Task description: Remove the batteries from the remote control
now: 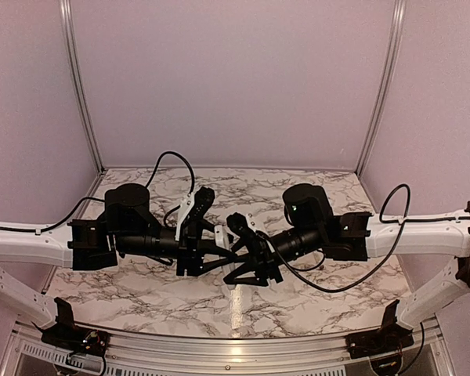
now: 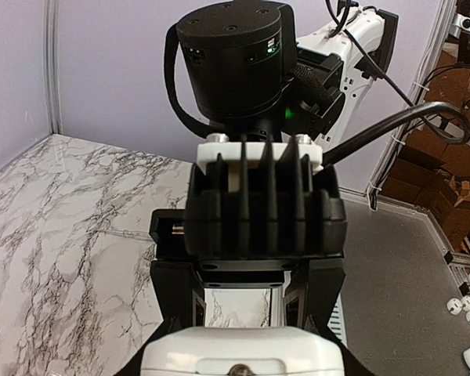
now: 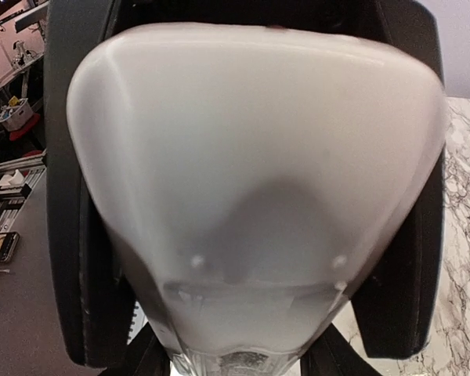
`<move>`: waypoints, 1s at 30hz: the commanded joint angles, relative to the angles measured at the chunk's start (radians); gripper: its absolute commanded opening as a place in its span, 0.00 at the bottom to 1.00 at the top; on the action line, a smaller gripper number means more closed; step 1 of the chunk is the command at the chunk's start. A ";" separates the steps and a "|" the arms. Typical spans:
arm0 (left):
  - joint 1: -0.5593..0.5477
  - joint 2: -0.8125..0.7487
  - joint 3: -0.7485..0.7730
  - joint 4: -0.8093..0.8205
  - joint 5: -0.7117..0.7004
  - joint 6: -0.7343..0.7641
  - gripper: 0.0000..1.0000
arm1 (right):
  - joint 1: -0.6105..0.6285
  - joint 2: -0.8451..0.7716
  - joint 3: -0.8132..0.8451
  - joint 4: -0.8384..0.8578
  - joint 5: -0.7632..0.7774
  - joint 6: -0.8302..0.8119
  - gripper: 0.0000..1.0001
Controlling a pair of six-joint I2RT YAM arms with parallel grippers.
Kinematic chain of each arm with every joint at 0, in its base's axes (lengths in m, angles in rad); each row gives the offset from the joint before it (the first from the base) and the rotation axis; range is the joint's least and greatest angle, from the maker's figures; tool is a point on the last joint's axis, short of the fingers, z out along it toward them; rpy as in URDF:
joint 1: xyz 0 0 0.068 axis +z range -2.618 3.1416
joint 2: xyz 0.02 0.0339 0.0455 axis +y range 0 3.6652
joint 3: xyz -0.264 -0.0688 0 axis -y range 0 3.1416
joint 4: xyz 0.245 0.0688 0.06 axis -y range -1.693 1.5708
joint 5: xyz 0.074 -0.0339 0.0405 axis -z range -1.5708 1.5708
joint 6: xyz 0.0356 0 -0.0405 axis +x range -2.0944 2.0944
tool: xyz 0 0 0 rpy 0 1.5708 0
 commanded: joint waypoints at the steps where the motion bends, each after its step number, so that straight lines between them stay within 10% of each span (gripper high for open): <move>1: 0.002 0.004 0.020 -0.020 0.001 0.019 0.20 | 0.004 -0.033 -0.001 0.017 0.020 0.015 0.03; 3: 0.002 -0.008 0.012 -0.007 -0.009 0.019 0.15 | 0.004 -0.040 -0.010 0.036 0.056 0.038 0.13; 9: 0.003 -0.108 -0.074 0.116 -0.127 0.004 0.02 | -0.018 -0.083 -0.091 0.162 0.118 0.180 0.97; 20: 0.005 -0.212 -0.235 0.395 -0.302 0.046 0.00 | -0.156 -0.207 -0.292 0.485 0.082 0.551 0.98; 30: 0.005 -0.120 -0.302 0.759 -0.192 0.202 0.00 | -0.164 -0.177 -0.397 0.906 0.085 0.972 0.98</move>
